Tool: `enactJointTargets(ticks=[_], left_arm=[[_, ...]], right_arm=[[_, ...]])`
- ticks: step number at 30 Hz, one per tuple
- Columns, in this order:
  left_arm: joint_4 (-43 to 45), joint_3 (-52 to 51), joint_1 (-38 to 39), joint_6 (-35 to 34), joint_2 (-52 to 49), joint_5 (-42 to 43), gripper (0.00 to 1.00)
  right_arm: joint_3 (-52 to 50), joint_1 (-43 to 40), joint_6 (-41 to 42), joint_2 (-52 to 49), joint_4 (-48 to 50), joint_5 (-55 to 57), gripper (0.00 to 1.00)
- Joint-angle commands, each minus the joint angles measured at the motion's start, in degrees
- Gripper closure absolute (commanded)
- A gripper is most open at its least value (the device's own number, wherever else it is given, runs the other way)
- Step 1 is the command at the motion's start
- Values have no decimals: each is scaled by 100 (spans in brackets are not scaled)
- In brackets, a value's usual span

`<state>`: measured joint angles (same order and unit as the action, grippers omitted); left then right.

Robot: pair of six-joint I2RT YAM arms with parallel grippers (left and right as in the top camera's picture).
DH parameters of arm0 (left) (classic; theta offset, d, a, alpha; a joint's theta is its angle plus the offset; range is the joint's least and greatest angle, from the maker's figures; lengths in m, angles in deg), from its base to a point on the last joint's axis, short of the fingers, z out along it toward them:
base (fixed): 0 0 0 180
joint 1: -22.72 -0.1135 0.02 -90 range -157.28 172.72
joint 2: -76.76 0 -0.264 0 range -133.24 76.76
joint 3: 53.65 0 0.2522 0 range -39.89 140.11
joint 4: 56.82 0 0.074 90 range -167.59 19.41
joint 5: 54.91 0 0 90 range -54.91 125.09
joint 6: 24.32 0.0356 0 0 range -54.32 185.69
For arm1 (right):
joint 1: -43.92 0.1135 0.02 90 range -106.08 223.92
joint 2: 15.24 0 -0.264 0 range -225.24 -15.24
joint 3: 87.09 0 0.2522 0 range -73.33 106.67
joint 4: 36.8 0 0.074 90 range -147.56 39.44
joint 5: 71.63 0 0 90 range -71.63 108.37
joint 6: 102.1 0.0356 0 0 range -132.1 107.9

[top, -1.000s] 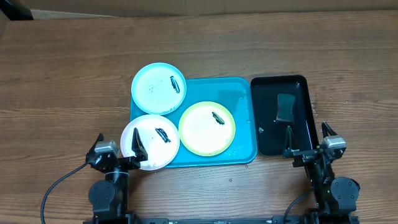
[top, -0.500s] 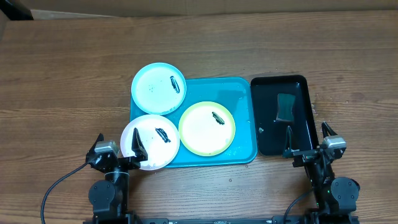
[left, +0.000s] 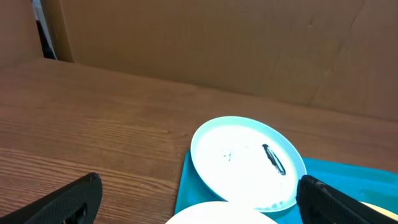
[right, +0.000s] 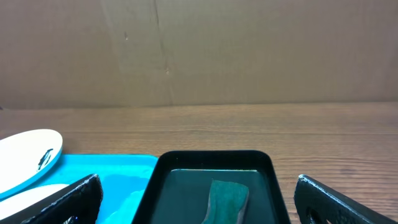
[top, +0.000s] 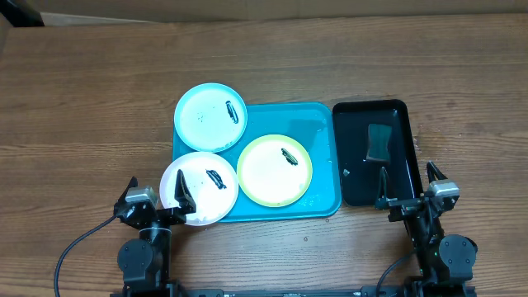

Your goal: Clean dirty plates on tray and stack at the side

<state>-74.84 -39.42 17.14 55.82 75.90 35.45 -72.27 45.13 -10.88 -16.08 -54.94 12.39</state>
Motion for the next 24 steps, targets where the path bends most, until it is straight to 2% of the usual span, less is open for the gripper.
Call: enactJointTargets(ticks=[1,5,10,12,17,24], left_arm=[[225,-15,37,37,59,-33,0],[520,-2,37,-317,59,-4,0],[446,350,37,-680,59,1043,0],[184,750,37,-710,50,1172,0],[-1694,2354,37,-664,-396,1335,0],[-4441,4981,37,-319,-2632,2367,0]], right_arm=[[-61,-22,463,68,17,-96,0],[-57,-22,501,68,120,-98,0],[39,-22,901,68,260,-107,0],[164,-22,935,68,160,-120,0],[664,-22,1187,39,-168,-125,0],[2221,-22,1585,-905,-1344,-474,0]])
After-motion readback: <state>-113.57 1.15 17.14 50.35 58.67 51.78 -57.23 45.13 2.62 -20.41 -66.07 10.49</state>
